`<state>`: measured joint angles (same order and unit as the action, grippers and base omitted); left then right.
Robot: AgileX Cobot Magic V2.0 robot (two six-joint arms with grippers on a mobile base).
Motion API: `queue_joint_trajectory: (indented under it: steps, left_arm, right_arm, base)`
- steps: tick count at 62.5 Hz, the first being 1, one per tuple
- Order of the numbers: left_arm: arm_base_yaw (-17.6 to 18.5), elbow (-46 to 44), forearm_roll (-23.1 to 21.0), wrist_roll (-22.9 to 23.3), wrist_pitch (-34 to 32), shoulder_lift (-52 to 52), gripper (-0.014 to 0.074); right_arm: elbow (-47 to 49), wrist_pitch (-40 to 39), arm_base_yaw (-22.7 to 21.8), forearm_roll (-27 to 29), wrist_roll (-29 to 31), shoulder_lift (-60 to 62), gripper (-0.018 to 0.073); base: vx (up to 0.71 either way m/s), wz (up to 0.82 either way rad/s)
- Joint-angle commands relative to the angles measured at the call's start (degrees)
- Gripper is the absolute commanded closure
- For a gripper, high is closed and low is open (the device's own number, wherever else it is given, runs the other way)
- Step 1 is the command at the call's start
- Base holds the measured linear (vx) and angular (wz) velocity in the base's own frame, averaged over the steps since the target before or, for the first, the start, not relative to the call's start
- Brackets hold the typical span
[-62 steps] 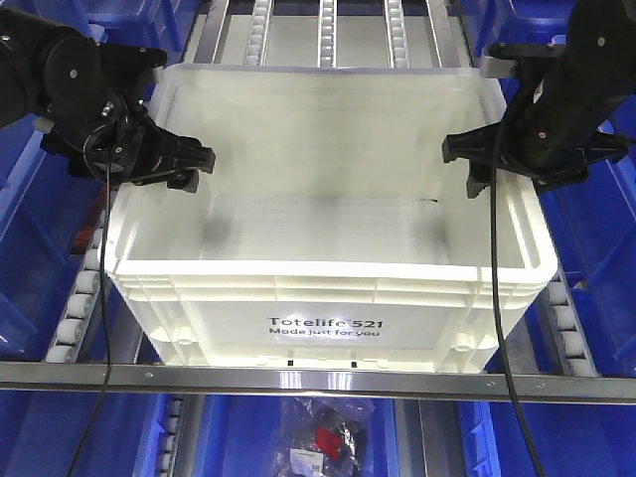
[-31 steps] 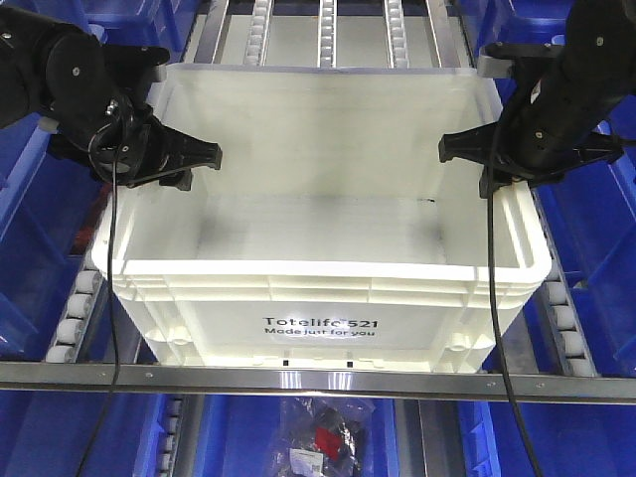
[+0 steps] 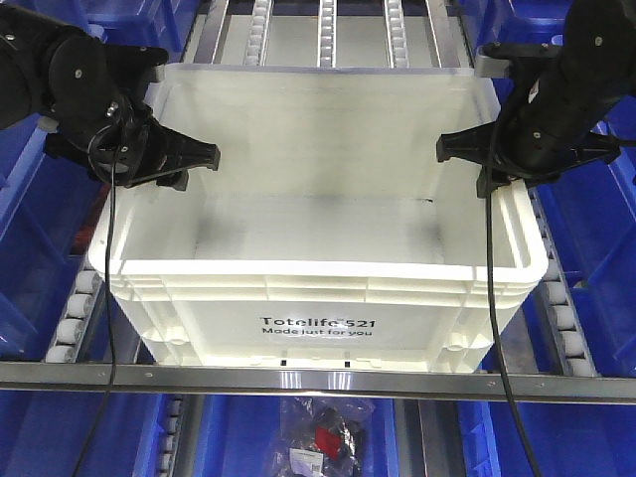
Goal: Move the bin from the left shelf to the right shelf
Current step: 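Close both grippers on the white tote's side rims, then pull the gripped tote off the roller shelf toward the robot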
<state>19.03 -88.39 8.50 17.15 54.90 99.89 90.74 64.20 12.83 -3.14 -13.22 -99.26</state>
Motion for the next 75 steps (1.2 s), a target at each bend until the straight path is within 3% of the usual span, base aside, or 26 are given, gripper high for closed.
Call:
queue_joint_trajectory:
  steps: [1, 9, 29, 75]
  left_arm:
    - [-0.50, -1.53, 8.71, 0.71, 1.97, -2.66, 0.0542]
    - [-0.62, -1.53, 9.99, 3.15, 2.04, -3.28, 0.0541]
    - [-0.62, -1.77, 12.30, 3.30, 2.27, -4.70, 0.0541]
    - [-0.47, -1.99, 11.92, 3.11, 2.61, -10.95, 0.0540]
  right_arm:
    - [1.77, -0.92, -0.41, -2.40, 0.22, 2.30, 0.0568]
    - [1.77, -0.68, -0.41, -2.40, 0.27, 2.30, 0.0568]
    - [1.77, -0.50, -0.41, -2.42, 0.39, 2.30, 0.0568]
    - [1.77, -2.08, -0.41, -2.37, 1.74, 6.50, 0.0568]
  base:
    - [0.00, 0.00]
    - [0.00, 0.00]
    - [0.00, 0.00]
    - [0.00, 0.00]
